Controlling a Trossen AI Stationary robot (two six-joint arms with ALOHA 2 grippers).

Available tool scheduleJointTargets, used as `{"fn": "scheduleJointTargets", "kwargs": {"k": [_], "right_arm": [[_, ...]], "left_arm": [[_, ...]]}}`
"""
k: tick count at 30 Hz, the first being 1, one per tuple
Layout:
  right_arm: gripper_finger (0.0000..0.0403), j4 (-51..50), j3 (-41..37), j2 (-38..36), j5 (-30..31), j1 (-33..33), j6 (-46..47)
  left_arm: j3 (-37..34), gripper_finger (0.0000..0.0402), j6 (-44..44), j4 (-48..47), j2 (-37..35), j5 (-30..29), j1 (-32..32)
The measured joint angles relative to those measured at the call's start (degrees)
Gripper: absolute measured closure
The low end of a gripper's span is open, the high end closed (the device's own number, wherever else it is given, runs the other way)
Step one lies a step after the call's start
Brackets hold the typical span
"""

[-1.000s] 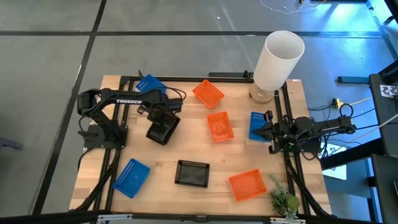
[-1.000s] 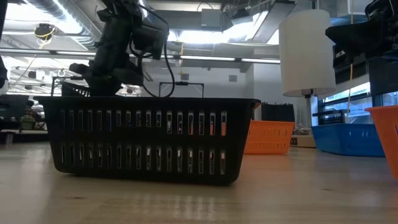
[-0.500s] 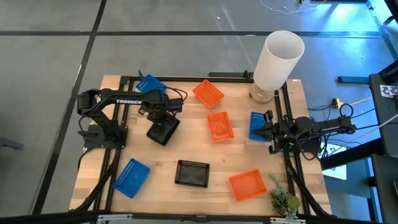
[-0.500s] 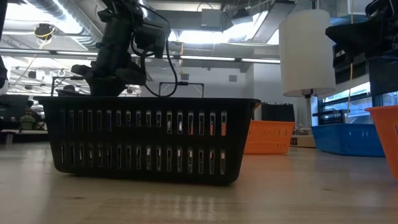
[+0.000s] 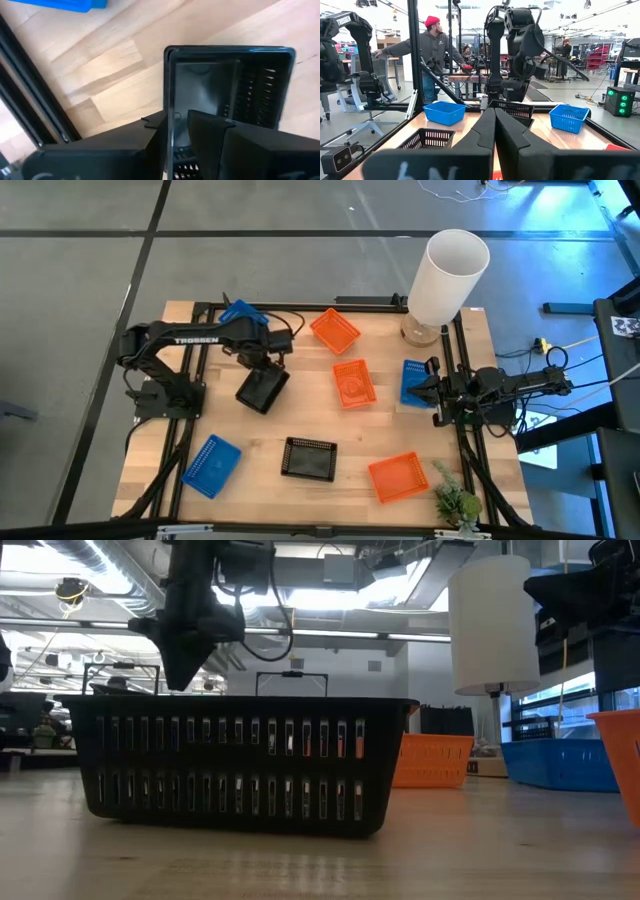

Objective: Stack baskets by color
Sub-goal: Stack the top right black bin on the top left black bin

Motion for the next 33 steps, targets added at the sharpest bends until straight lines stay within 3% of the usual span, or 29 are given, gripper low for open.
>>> {"fn": "scheduleJointTargets", "kwargs": {"k": [10,19,26,33], "right_arm": [[0.0395,0.07,0.00,0.00,0.00,0.02,-0.07],[0.0395,0.07,0.00,0.00,0.04,0.01,-0.22],[0.0395,0.08,0.00,0.00,0.04,0.02,-0.22],[0.0395,1.03,0.22,0.00,0.02,0.02,0.22]], "left_arm": [[0.00,0.0397,0.19,0.53,0.76,-2.17,-0.97],[-0.25,0.0401,0.25,0.76,0.76,-1.95,-0.92],[-6.90,0.0401,-0.05,5.41,0.87,-1.68,-0.92],[-7.44,0.0401,-0.26,6.13,-1.50,-1.92,-0.92]]}}
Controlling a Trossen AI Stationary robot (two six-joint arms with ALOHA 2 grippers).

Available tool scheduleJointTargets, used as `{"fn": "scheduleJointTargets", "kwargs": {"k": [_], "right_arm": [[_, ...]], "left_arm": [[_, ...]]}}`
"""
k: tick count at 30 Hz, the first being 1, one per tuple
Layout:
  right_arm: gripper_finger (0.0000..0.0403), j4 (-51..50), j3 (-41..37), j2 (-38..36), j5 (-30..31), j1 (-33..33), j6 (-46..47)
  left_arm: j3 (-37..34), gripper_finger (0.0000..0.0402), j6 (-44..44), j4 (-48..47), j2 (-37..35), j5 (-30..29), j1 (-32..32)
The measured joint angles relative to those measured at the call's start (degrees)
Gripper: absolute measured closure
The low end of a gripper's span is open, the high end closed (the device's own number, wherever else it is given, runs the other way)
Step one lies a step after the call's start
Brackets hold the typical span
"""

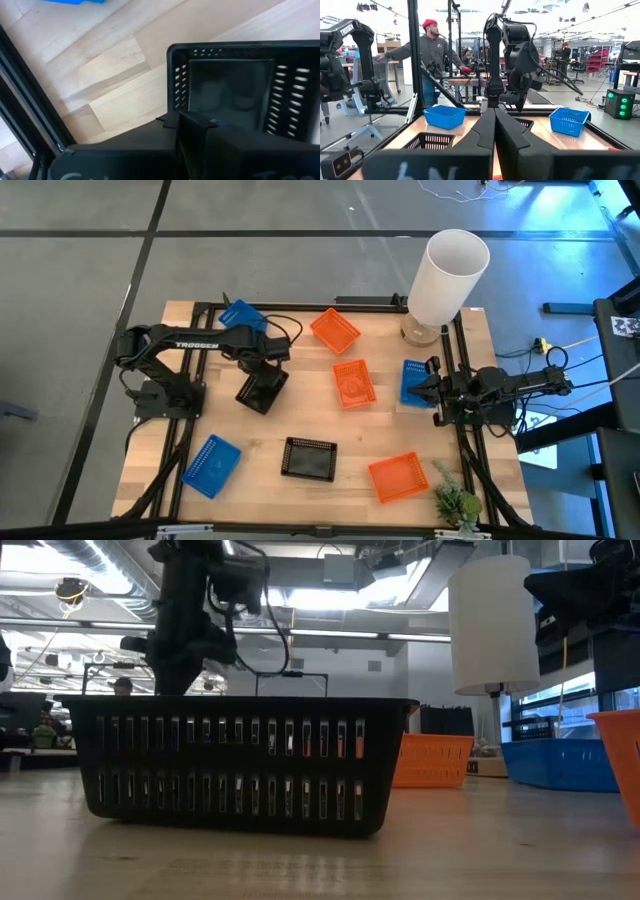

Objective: Stack baskets by color
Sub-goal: Stack the top right black bin on the top left black bin, then stack the bottom black bin on the top black bin

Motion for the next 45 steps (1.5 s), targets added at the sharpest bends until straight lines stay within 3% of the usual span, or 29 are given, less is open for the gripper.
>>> {"fn": "scheduleJointTargets", "kwargs": {"k": [4,9,17,21,26,32,36,39,45], "right_arm": [[0.0395,-1.75,4.71,0.46,-0.38,-0.01,-0.77],[0.0395,-13.72,15.62,5.70,-0.54,-0.02,-3.41],[0.0395,-26.09,34.96,27.81,2.10,-0.01,-3.42],[0.0395,-31.95,44.05,39.32,8.38,-0.04,4.95],[0.0395,-33.66,52.70,48.79,5.11,0.02,12.59],[0.0395,-31.44,58.43,55.01,-8.02,-0.02,10.69],[0.0395,-23.75,58.81,57.73,-15.51,0.02,11.80],[0.0396,-21.97,58.86,59.33,-14.57,0.02,14.14],[0.0401,-27.58,58.86,61.86,-8.58,-0.02,26.04]], "left_arm": [[1.11,0.0401,0.00,-0.01,-5.22,-0.39,-1.66],[2.73,0.0401,0.04,2.09,-12.55,-3.82,-7.81],[2.81,0.0401,1.58,10.10,-20.88,-13.92,-24.51],[2.85,0.0401,0.33,11.65,-21.90,-19.94,-32.12],[2.85,0.0401,-2.56,11.61,-21.93,-25.97,-39.97],[2.85,0.0401,-5.06,11.35,-21.93,-33.46,-47.65],[2.85,0.0401,-5.78,10.79,-21.93,-36.52,-51.36],[2.85,0.0401,-5.83,10.10,-21.93,-37.96,-53.57],[2.85,0.0401,-5.80,10.03,-21.93,-40.18,-56.28]]}}
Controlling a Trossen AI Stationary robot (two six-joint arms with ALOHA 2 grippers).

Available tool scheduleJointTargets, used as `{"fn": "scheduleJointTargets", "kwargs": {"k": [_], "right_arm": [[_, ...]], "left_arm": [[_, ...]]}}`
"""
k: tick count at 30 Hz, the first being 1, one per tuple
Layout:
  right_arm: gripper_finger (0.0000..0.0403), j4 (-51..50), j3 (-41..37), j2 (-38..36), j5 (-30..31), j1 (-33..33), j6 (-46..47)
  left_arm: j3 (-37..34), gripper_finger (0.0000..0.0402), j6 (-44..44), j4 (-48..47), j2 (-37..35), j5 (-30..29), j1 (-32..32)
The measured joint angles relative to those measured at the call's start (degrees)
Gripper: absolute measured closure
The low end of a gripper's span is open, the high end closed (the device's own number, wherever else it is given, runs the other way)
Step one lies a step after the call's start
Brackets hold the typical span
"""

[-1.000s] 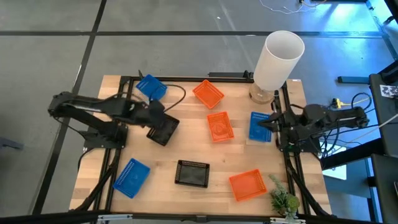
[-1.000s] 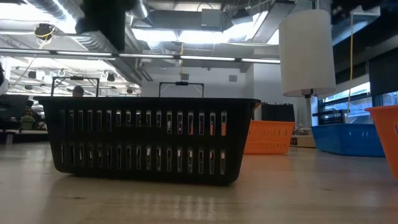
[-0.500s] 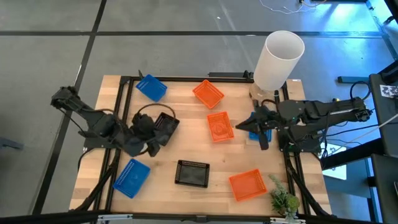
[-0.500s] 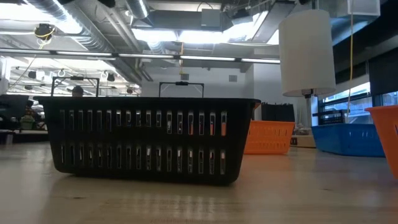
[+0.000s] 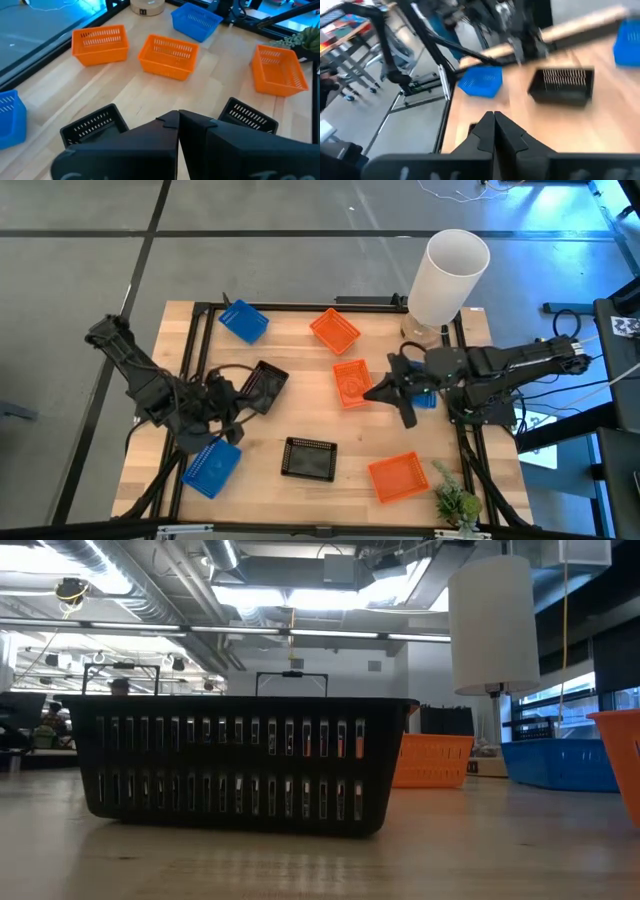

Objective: Stack baskets by color
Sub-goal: Stack the bottom black bin on the top black bin

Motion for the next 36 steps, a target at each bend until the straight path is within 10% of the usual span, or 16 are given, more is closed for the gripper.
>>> {"fn": "scheduleJointTargets", "kwargs": {"k": [11,24,36], "right_arm": [[0.0352,-2.38,0.00,6.28,-10.64,-0.15,11.01],[0.0296,1.98,0.36,13.55,-8.47,1.40,-2.21],[0.0297,-14.61,25.21,24.70,-0.86,4.47,-12.64]], "left_arm": [[0.00,0.0402,0.20,-1.22,0.00,-0.60,-0.92],[-0.02,0.0402,0.15,-2.65,0.00,2.27,-0.90],[-0.02,0.0402,0.20,-4.80,0.00,4.09,-0.88]]}}
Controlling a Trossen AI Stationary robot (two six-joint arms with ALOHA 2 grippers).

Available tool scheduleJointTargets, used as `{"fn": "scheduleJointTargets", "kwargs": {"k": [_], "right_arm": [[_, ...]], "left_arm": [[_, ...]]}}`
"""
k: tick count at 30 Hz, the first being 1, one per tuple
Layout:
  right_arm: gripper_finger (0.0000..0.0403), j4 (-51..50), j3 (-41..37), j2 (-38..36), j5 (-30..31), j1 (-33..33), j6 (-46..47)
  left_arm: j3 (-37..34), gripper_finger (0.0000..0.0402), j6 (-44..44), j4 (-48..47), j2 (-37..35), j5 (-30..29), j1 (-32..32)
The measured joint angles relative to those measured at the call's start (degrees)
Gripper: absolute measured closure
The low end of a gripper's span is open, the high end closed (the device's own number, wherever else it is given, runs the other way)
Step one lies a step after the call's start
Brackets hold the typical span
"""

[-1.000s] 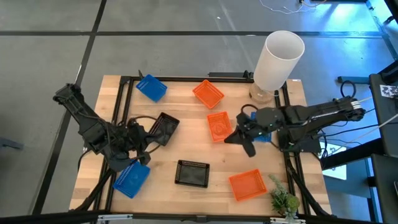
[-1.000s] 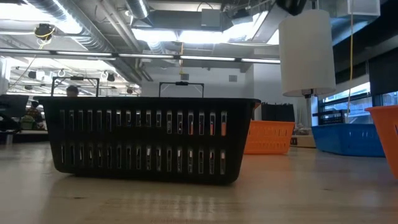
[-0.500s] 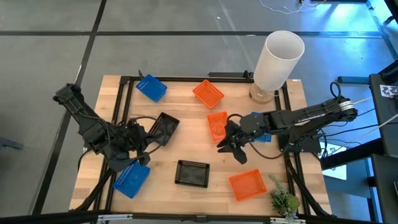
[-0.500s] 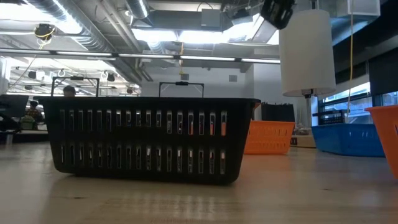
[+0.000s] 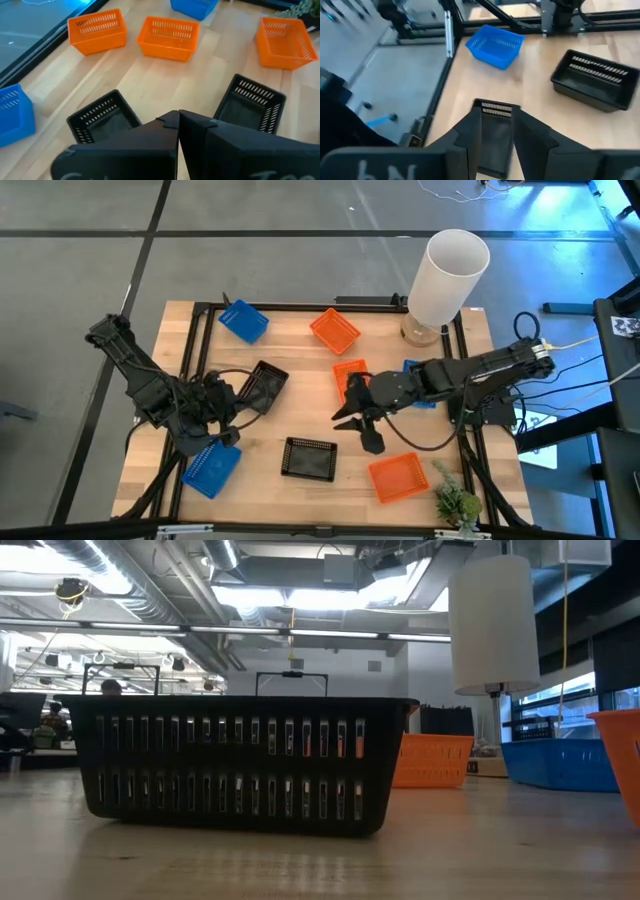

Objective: Stack baskets by color
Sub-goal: Stack the bottom black bin on the top black bin

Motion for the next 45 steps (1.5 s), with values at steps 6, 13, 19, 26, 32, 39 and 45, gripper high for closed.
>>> {"fn": "scheduleJointTargets", "kwargs": {"k": [6,13,19,26,32,39,45], "right_arm": [[0.0297,-16.87,16.15,10.52,6.39,-0.11,4.93],[0.0297,-25.23,24.21,20.98,5.51,-0.69,11.92],[0.0297,-24.71,24.01,26.57,2.21,-1.80,12.28],[0.0297,-22.34,23.84,31.20,-0.62,-2.35,10.48],[0.0297,-20.34,23.84,35.18,-0.66,-2.35,8.87],[0.0297,-19.59,23.79,38.26,-6.00,-2.67,8.68],[0.0297,-19.77,23.79,40.07,-7.08,-3.32,9.02]], "left_arm": [[-0.02,0.0401,0.04,-1.52,0.00,0.08,0.00],[-0.03,0.0401,0.12,-3.07,0.02,0.08,-0.02],[-0.04,0.0401,1.55,-3.50,0.02,0.06,-0.02],[-0.04,0.0401,1.57,-3.58,0.02,0.08,-0.02],[-0.04,0.0401,1.58,-3.61,0.02,0.08,-0.01],[-0.04,0.0401,1.55,-3.59,0.02,0.18,0.00],[-0.04,0.0401,1.53,-3.59,0.02,0.29,0.00]]}}
